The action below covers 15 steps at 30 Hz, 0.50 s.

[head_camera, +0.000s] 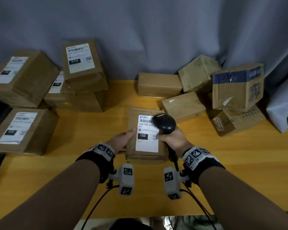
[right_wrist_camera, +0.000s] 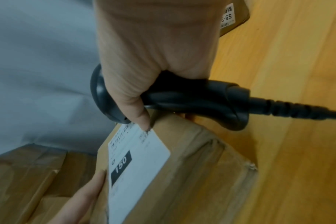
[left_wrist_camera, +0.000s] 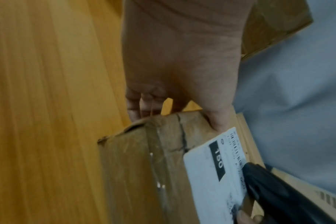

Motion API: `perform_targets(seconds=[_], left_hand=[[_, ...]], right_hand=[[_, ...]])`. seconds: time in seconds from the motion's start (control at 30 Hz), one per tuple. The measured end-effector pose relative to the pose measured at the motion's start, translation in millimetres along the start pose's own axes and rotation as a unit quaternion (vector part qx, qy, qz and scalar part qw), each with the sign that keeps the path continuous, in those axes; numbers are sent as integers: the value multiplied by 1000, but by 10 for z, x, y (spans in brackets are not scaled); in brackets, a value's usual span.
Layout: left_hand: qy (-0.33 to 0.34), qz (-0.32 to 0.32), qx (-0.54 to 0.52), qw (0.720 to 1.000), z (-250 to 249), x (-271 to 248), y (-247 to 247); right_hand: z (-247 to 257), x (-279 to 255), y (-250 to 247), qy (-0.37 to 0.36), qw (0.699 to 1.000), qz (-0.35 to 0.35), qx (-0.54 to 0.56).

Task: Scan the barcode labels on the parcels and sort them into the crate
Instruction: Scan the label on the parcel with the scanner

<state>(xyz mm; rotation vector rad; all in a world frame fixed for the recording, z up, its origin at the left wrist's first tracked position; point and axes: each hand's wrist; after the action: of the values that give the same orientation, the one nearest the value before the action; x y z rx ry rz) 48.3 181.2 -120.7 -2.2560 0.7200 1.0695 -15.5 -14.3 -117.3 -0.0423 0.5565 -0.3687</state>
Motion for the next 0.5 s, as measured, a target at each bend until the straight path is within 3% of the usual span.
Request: perform_targets(seconds=[0.23, 0.5], left_hand=[[29, 5, -140, 990, -161, 31, -147], [108, 11, -52, 993, -666, -247, -578]], right_hand=[[262, -18, -22, 13, 998, -12, 57], [901, -31, -151, -47, 997, -37, 44]])
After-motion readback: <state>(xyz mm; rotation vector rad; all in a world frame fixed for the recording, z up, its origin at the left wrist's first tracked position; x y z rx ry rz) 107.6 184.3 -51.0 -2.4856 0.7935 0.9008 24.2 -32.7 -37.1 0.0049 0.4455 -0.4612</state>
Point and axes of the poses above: each hand's wrist, its own x-axis towards the middle knuckle, its own y-axis out of the palm, z = x × y, and after that the axes turned 8 degrees about x, right-handed
